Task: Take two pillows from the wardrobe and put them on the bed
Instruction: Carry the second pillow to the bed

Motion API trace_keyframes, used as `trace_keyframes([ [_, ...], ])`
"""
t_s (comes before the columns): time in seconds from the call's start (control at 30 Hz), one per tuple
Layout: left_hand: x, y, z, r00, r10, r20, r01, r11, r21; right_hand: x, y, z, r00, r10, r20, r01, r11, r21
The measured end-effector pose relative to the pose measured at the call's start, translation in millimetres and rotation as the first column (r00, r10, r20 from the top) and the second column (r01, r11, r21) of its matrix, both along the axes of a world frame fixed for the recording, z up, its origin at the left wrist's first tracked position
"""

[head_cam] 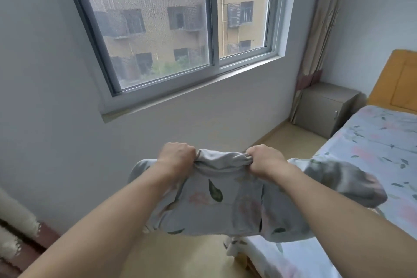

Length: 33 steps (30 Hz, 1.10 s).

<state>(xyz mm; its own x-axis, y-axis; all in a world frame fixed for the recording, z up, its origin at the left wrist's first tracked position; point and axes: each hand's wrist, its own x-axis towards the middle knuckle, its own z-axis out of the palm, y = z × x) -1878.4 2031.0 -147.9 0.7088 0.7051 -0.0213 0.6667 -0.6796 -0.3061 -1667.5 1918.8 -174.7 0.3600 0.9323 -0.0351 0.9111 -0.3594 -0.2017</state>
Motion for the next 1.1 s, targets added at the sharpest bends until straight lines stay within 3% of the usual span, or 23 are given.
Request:
trace_keyframes([
  [0.3,76,171,-4,0.971,-0.233,0.043,0.233,0.972,0.003,50,133,-8,0.977,-0.201,0.068,0.204,0.978,-0.037],
  [0.77,285,368,-18,0.894,-0.448,0.019,0.448,0.894,0.007,227,291,-26,0.901,-0.434,0.007,0.434,0.901,-0.019],
  [1.1,454,484,-19,0.783,-0.621,0.032,0.621,0.784,-0.002,356,380,-24,0.782,-0.621,-0.056,0.621,0.783,-0.024],
])
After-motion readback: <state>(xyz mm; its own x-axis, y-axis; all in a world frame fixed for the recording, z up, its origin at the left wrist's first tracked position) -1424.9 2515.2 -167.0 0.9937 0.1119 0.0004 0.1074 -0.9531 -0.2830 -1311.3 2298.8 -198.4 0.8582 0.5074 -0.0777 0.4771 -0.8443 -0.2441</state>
